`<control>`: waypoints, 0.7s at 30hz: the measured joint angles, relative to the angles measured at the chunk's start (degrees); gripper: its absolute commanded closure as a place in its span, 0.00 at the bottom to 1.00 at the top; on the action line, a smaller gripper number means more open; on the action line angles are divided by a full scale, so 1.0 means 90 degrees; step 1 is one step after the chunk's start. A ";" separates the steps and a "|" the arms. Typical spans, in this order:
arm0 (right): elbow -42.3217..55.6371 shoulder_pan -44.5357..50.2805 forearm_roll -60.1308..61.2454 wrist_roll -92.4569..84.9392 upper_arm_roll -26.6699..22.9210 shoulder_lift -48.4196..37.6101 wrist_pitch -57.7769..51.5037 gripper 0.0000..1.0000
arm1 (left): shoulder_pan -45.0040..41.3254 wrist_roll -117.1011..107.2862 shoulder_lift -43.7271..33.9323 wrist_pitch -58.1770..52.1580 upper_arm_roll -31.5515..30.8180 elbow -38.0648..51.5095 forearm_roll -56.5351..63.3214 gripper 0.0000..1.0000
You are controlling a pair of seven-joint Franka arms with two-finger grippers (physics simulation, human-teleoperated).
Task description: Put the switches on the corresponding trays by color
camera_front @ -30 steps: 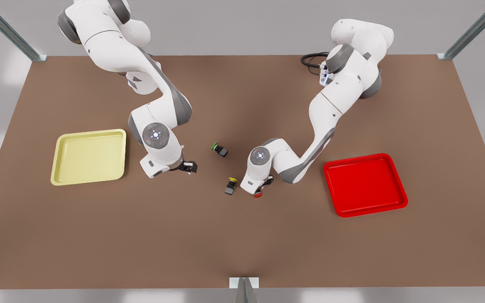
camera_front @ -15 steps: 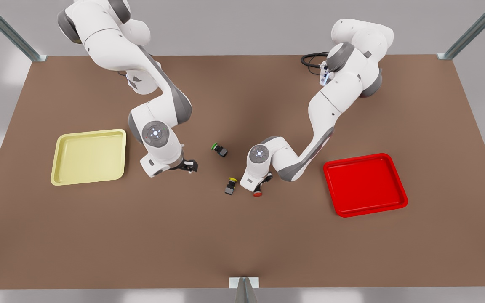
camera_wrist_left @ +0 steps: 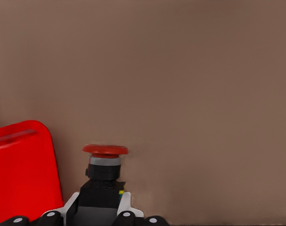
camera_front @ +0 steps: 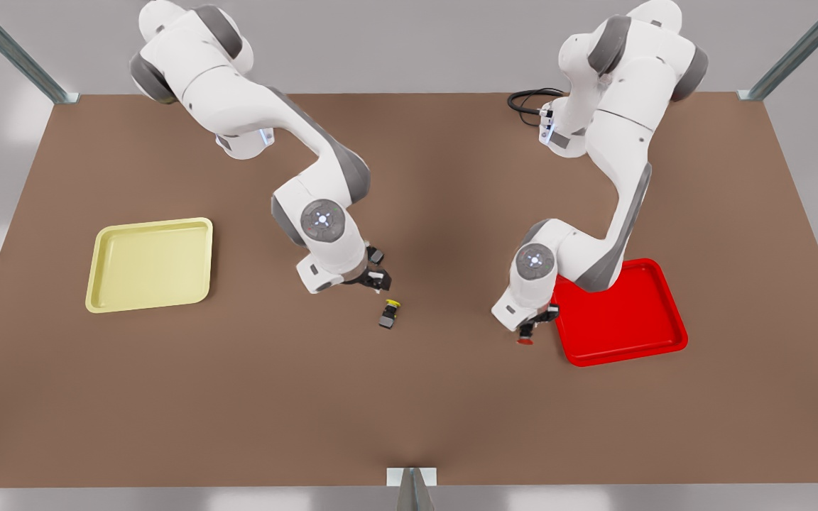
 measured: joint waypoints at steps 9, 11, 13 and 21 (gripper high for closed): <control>0.0292 0.0312 -0.0408 0.0905 -0.0058 0.1373 0.0633 0.00 | -0.0006 0.2941 -0.0958 0.1658 0.1975 -0.2761 -0.2249 0.36; 0.0311 0.0371 -0.0421 0.0995 -0.0058 0.1588 0.0842 0.00 | 0.0037 0.2950 -0.0850 0.1737 0.1993 -0.2761 -0.2588 0.00; 0.0333 0.0372 -0.0448 0.0983 -0.0083 0.1840 0.1076 0.00 | 0.0047 0.2891 -0.0884 0.1657 0.1993 -0.2724 -0.2897 0.00; 0.0350 0.0366 -0.0576 0.0920 -0.0243 0.2328 0.1811 0.00 | 0.0554 0.2825 -0.1864 -0.1358 0.0876 -0.0067 -0.3083 0.00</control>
